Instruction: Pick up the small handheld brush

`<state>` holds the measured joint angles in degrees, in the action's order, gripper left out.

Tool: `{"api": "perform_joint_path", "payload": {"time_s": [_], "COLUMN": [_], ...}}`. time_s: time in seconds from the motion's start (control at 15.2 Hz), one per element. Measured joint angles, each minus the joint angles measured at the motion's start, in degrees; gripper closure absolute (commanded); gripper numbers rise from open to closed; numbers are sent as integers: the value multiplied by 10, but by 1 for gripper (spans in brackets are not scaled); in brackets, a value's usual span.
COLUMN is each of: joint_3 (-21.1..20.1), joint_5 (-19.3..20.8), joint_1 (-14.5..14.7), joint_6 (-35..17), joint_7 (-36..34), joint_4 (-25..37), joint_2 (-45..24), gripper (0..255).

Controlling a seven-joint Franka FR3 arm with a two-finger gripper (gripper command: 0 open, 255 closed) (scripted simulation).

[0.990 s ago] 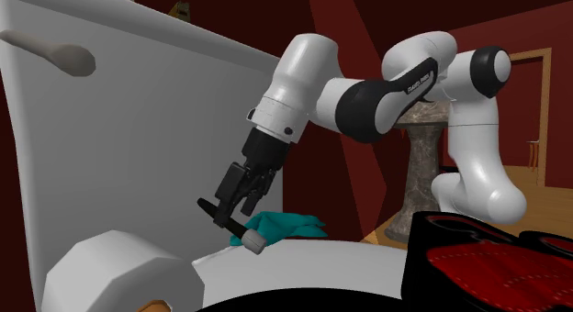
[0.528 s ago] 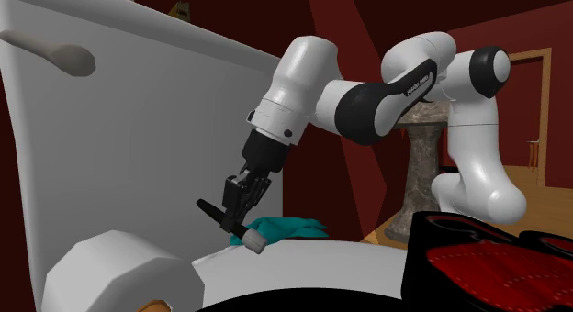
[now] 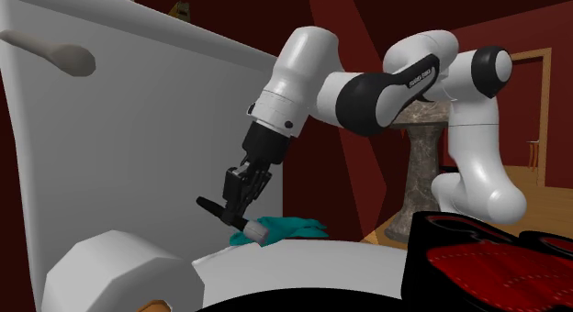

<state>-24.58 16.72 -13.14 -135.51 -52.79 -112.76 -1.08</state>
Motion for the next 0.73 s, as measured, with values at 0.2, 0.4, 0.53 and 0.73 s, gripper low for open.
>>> {"api": "perform_joint_path", "payload": {"time_s": [0.2, 0.4, 0.53, 0.73], "joint_3": [-1, -1, -1, -1], "joint_5": [-11, -18, -23, -26], "joint_1": [0, 0, 0, 0], "joint_6": [21, 43, 57, 78], "joint_7": [11, 18, 23, 29], "joint_4": [13, 33, 45, 68], "joint_2": [8, 13, 16, 16], "gripper": [255, 255, 255, 255]}}
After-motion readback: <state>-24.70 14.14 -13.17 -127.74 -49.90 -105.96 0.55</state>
